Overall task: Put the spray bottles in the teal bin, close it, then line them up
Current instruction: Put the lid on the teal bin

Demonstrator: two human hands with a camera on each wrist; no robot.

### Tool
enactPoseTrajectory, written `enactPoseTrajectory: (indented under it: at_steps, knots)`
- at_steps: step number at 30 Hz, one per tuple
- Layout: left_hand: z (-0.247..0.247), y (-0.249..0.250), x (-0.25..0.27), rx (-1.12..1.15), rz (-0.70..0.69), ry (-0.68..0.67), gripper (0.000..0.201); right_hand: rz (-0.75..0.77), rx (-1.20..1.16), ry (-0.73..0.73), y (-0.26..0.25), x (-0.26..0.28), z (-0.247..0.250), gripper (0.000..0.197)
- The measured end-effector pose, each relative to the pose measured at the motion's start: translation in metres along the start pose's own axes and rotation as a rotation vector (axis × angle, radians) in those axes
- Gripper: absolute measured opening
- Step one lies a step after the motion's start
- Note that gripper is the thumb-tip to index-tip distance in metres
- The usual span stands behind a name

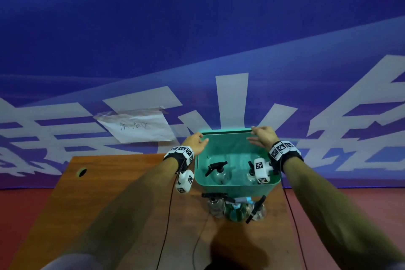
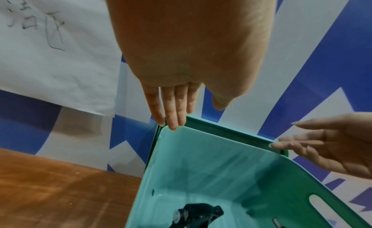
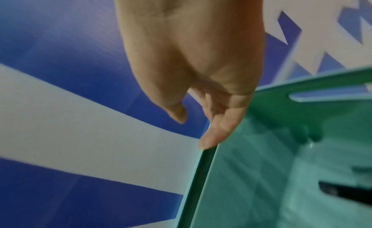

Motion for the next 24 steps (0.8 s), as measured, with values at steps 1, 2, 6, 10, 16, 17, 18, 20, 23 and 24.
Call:
enactPoseTrajectory:
  at_steps: [1, 2, 6, 10, 16, 17, 18, 20, 23, 24]
  knots:
    - [0.0, 0.001, -0.007, -0.001, 0.0, -0.007, 0.051, -0.022, -0.087, 0.044, 0.004, -0.006, 0.002, 0.045]
    - [0.001, 0.002, -0.014, 0.003, 0.005, -0.013, 0.052, -0.048, -0.171, 0.087, 0.008, -0.01, 0.005, 0.043]
    - [0.002, 0.006, -0.04, 0.029, -0.005, -0.053, 0.056, -0.139, -0.374, 0.151, 0.022, -0.026, 0.005, 0.028]
    - [0.001, 0.0, -0.056, -0.014, -0.032, -0.064, 0.05, -0.133, -0.35, 0.204, 0.023, -0.04, 0.006, 0.018]
    - [0.0, -0.005, -0.053, 0.054, -0.038, -0.049, 0.045, -0.083, -0.336, 0.316, 0.028, -0.046, 0.013, 0.006]
    - [-0.001, -0.005, -0.051, 0.054, -0.037, -0.052, 0.046, -0.074, -0.313, 0.33, 0.028, -0.047, 0.012, 0.007]
    - [-0.003, -0.006, -0.049, 0.055, -0.038, -0.055, 0.048, -0.059, -0.283, 0.34, 0.028, -0.047, 0.011, 0.012]
    - [-0.003, -0.005, -0.044, 0.069, -0.049, -0.047, 0.051, -0.008, -0.243, 0.354, 0.022, -0.045, 0.009, 0.024]
    - [0.005, -0.002, -0.036, 0.081, -0.09, 0.007, 0.05, 0.054, -0.2, 0.377, 0.01, -0.039, 0.009, 0.027]
    - [0.009, 0.001, -0.032, 0.09, -0.104, 0.032, 0.048, 0.069, -0.186, 0.382, 0.006, -0.037, 0.01, 0.024]
Point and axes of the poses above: each hand's wrist, its own x-axis away from the middle knuckle, its own z-axis out of the back of the hand, y = z × x, the point moved 10 cm from there along -x, towards the middle knuckle, and after that the axes turned 9 degrees about -y, right-handed, at the moved point
